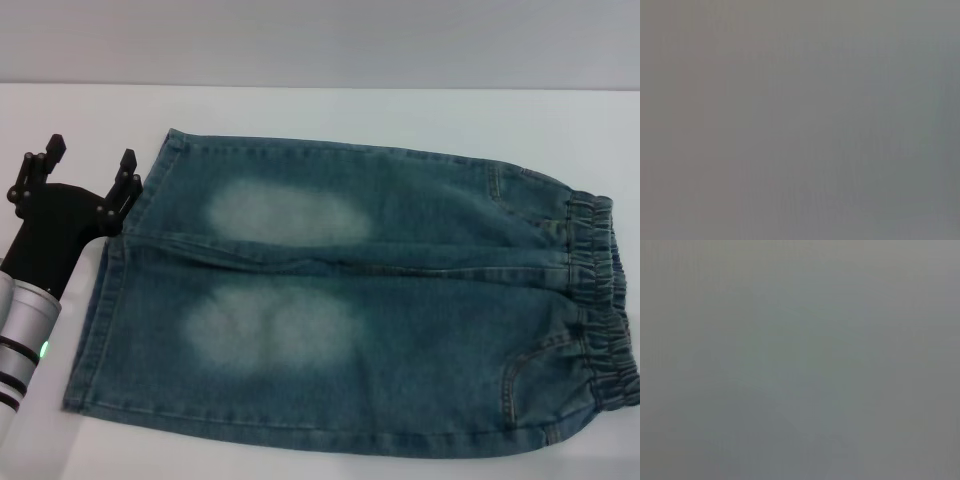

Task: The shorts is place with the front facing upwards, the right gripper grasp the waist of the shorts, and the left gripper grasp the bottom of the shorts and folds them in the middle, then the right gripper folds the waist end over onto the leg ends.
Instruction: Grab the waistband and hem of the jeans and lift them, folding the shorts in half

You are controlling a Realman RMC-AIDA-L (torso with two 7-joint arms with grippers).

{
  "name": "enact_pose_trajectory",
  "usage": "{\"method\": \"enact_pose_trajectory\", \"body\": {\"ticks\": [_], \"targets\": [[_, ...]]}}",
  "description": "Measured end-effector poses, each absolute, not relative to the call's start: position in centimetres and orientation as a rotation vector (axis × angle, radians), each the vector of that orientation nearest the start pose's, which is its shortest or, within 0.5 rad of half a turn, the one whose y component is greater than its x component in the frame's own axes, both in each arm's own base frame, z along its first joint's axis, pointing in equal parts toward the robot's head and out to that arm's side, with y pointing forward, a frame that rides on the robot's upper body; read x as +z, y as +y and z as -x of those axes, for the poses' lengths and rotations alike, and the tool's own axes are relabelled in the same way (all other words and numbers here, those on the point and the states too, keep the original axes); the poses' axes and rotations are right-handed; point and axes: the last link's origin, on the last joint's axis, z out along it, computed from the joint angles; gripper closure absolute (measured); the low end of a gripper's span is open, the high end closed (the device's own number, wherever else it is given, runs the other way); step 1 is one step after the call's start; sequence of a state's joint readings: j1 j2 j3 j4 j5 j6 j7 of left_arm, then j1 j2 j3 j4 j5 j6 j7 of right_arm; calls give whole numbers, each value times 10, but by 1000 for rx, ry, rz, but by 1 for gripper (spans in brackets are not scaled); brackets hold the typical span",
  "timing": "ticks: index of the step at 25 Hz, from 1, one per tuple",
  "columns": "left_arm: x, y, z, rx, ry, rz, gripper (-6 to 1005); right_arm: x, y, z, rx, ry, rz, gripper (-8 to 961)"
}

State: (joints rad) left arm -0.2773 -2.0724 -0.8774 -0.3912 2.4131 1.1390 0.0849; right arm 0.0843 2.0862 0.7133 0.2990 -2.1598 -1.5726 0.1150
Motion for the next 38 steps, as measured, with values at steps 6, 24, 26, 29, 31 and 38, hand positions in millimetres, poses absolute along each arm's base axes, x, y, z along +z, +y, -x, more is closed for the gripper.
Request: {"method": "enact_pose_trajectory", "body": {"ticks": [6,24,26,29,31,38], "targets": [[-34,301,313,-639,-411,1655,190,4,211,-347,853,487,1330,136],[-45,328,292,-635,-482,1719,191,7,270,-336,909,640,1469,136],[-46,330,289,-641,-481,1724,191,9,281,-332,907,662,1499,136],[-42,342,278,-637,-499,1739,190,15,302,-325,887,720,1542,136],[-40,345,275,-628,-505,1741,190,19,314,-319,872,749,1559,136],[-28,364,253,-575,-618,1783,190,41,359,-283,693,914,1638,137]]}}
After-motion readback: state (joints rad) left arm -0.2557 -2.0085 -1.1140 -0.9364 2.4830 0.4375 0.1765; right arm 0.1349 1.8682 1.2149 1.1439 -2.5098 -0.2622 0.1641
